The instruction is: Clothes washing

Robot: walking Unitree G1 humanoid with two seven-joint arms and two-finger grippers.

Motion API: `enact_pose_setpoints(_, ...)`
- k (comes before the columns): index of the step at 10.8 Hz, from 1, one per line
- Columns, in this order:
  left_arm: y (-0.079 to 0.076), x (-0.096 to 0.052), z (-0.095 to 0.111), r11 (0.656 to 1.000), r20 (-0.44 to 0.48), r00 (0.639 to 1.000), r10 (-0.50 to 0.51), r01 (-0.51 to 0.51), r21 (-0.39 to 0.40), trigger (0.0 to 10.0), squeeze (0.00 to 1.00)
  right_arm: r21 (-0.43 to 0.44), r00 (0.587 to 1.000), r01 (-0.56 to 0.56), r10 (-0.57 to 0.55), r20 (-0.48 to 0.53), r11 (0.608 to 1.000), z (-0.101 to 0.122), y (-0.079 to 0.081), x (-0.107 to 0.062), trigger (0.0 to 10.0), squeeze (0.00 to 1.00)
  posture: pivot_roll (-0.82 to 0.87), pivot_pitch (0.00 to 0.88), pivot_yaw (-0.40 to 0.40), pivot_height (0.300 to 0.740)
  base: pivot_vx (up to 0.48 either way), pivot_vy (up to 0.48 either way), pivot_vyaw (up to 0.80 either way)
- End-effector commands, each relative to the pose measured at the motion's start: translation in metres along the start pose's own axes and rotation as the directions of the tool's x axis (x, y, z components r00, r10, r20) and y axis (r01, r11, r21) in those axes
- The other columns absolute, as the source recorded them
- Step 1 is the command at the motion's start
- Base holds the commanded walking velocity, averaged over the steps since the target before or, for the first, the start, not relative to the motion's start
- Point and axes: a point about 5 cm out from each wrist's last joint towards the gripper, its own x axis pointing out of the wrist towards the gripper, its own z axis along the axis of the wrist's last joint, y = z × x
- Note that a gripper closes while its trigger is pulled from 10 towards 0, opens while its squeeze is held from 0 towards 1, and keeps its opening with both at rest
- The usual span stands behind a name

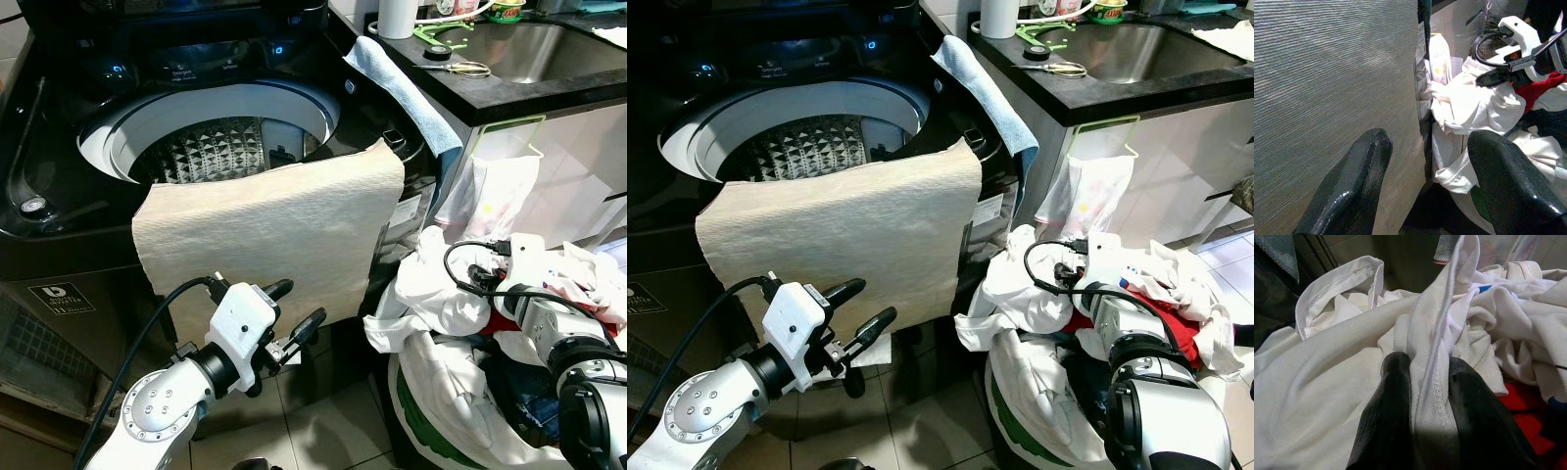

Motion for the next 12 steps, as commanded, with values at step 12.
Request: enact_pose_setpoints(12,0.0,0.006,-0.004,1.0,0.026,1.0,0.005,-0.005,0.001,10.0,0.0,-0.134,0.897,-0.29,0.318,0.307,0.947,0.074,0.014,-0.051,0.0,0.0,0.0,0.0,0.02,0.719,0.0,0.0,0.0)
